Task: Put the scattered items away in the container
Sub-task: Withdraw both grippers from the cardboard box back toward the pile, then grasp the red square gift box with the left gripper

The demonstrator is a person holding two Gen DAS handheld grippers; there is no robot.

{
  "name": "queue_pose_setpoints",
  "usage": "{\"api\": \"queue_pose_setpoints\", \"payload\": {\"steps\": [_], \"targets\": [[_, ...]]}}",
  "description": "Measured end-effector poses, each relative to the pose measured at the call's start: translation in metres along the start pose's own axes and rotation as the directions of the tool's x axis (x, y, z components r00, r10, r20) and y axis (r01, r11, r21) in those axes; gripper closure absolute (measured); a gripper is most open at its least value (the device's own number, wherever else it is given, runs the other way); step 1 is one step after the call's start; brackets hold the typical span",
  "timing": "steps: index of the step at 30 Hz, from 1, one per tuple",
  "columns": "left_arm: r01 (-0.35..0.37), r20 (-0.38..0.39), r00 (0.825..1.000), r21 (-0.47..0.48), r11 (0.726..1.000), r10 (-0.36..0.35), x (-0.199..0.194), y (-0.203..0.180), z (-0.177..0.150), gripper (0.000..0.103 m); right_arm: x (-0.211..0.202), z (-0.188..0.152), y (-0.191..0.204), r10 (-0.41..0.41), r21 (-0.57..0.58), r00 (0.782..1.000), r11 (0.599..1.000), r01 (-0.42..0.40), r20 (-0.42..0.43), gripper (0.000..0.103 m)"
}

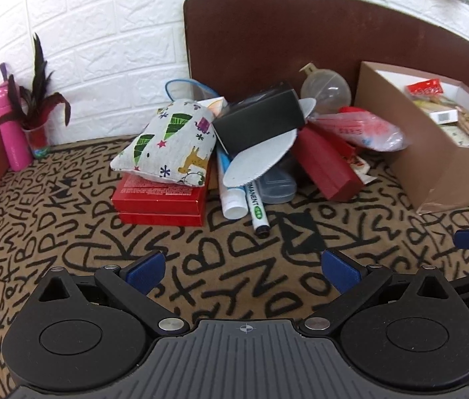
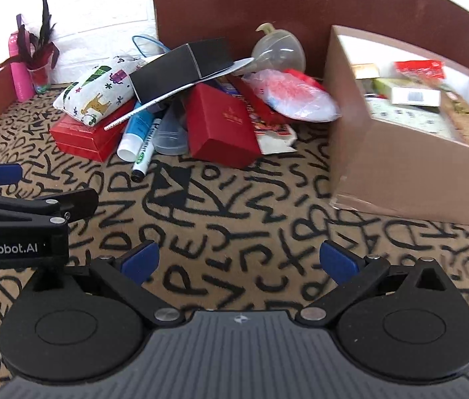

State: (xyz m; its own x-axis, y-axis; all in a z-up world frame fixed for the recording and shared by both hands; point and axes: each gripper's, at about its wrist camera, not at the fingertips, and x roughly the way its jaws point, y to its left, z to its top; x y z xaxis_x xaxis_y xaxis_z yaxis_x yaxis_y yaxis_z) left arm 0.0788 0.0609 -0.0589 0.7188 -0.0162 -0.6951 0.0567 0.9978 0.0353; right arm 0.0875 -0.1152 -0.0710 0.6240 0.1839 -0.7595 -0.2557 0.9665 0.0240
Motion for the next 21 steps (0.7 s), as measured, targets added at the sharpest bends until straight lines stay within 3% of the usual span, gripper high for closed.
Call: {"api": "queue_pose_setpoints", "payload": {"steps": [3,6,11,21], "targets": [[0.009,-0.002,1.0,-0.003,1.0,-0.009,0.016,0.004,0.008,0.002,0.016,0.007,0.003,0.019,-0.025,1.0,1.0,-0.019,-0.002,0.001],[0.03,-0.025,0.999,-0.013,0.999,-0.03,0.032,0.004,0.016,0.011,0.03,0.013,0.004,0.025,-0.057,0.999,0.998,-0.023,0.023,0.001],[0.128,-0.042,0.991,-0.026,0.992,-0.129,0.052,-0.007,0.031,0.023,0.053,0.023,0.0,0.031,-0.105,0.996,0.994,-0.023,0.078,0.001],[0.216,-0.011,0.976,-0.073,0.974,-0.218,0.085,-0.026,0.067,0.021,0.082,0.047,-0.009,0.039,-0.108,0.993,0.994,-0.027,0.114,0.006]]}}
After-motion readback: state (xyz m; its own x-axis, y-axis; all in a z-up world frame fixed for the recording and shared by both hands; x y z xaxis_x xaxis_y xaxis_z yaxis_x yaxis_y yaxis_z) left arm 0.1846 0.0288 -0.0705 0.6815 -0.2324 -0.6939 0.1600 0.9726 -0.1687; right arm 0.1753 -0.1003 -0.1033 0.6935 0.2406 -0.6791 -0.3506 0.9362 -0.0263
